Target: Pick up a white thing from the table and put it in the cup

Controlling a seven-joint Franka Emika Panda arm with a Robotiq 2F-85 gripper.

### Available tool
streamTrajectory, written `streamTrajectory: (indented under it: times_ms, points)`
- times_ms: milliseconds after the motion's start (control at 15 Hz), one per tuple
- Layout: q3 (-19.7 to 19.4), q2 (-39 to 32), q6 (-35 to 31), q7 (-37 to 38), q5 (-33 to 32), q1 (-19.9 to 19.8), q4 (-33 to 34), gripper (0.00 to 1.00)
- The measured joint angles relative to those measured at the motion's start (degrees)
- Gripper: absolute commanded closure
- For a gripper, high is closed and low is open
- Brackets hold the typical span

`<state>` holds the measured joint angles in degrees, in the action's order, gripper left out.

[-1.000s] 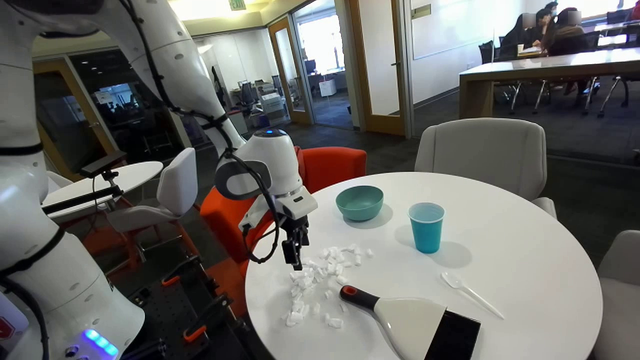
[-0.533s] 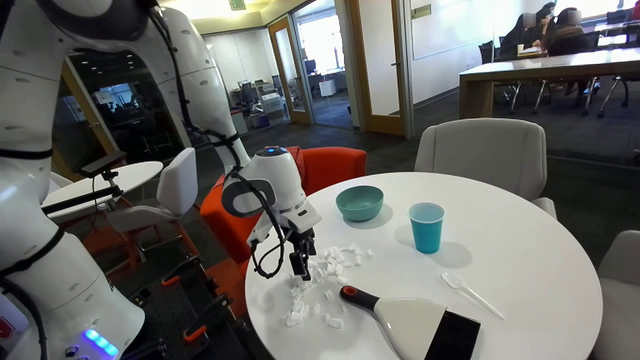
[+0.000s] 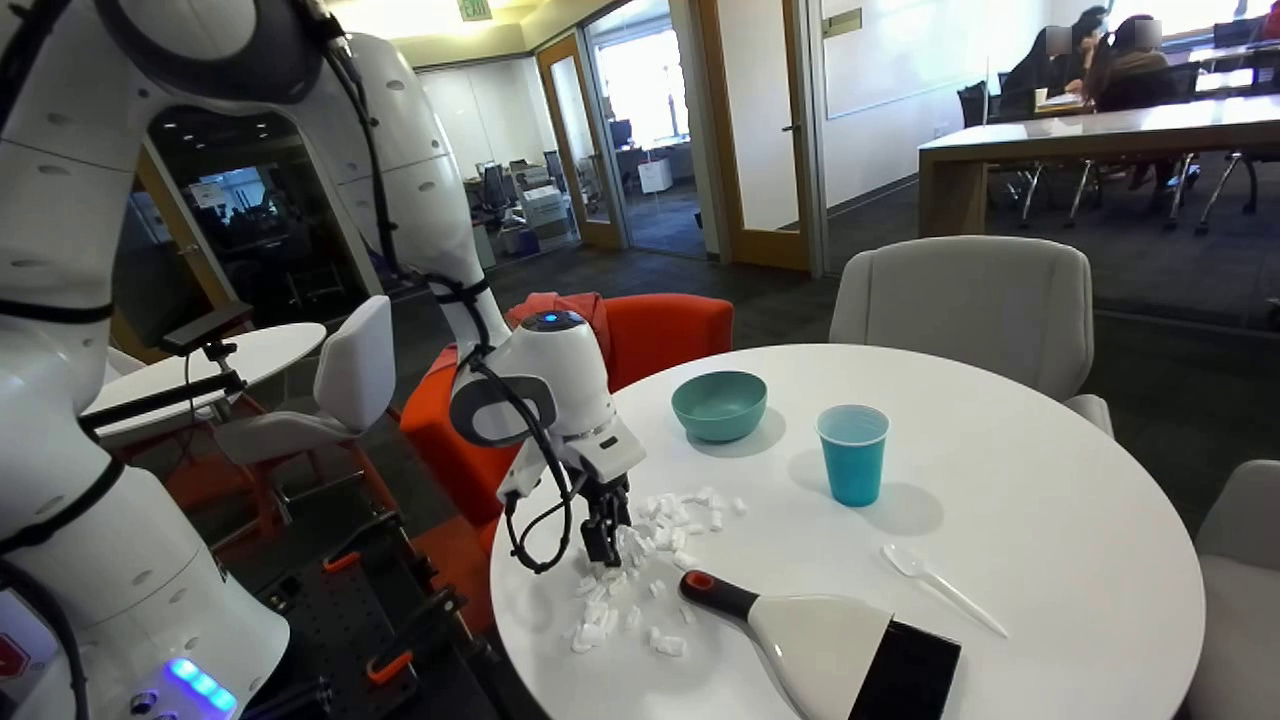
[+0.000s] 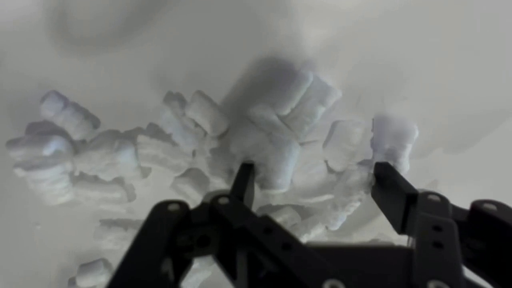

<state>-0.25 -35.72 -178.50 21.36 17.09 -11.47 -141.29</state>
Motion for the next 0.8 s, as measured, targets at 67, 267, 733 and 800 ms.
streamTrajectory:
  times_ms: [67, 267, 733, 800]
  points:
    - [0.1, 0.0, 0.0, 0.0, 0.0, -0.3, 0.0, 0.57]
    - [0.1, 0.0, 0.0, 0.0, 0.0, -0.8, 0.0, 0.8]
    - [-0.3, 0.4, -0.3, 0.0, 0.0, -0.5, 1.0, 0.99]
    - [-0.9, 0.8, -0.3, 0.0, 0.0, -0.3, 1.2, 0.99]
